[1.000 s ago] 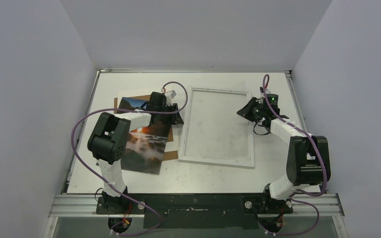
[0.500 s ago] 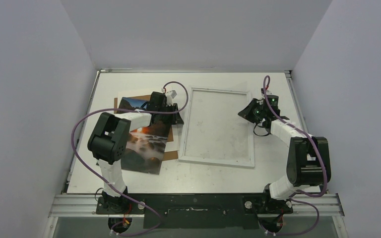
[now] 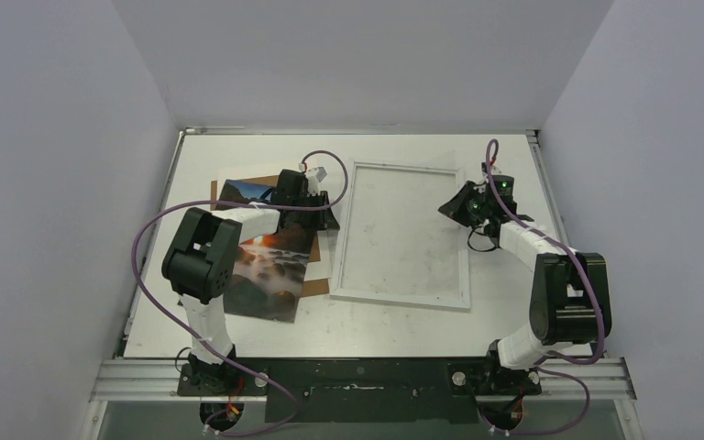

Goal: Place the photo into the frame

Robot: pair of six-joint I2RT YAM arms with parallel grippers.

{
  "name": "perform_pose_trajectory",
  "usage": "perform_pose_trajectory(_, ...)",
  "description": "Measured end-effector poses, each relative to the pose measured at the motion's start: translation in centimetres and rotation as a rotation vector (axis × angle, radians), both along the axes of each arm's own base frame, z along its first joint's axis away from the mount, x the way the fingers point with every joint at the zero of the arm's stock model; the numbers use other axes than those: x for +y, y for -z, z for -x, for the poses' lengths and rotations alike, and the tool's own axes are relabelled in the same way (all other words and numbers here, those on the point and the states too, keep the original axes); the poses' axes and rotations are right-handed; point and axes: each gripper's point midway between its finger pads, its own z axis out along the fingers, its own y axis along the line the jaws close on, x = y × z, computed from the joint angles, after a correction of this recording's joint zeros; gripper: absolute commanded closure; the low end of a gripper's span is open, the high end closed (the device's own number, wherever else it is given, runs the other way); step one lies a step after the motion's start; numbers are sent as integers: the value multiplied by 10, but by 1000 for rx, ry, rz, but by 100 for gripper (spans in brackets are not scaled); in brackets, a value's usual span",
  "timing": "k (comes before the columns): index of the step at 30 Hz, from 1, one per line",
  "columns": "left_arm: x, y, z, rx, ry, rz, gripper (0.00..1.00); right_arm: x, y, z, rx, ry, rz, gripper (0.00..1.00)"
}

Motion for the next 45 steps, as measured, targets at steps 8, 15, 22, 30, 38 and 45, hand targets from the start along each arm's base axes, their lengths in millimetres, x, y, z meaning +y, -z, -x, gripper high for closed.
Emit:
perform_pose_trajectory(8, 0, 0, 0, -1, 4, 0, 77, 10, -2, -2, -17, -20, -10, 95)
perform_pose_trajectory(15, -1, 0, 0, -4, 8, -1, 77, 12, -4, -3, -25, -31, -18, 95)
perform_pose_trajectory(22, -1, 0, 1, -3, 9, 0, 78, 20, -6, -4, -44, -60, -14, 95)
perform_pose_trajectory(30, -1, 0, 1, -3, 9, 0, 79, 38, -13, -10, -71, -116, 6, 90)
perform_pose_trajectory(38, -1, 0, 1, -3, 9, 1, 79, 31, -8, -7, -9, -98, 77, 34)
perform_pose_trajectory(45, -1, 0, 1, -3, 9, 1, 79, 25, 0, -8, 60, -95, 205, 16)
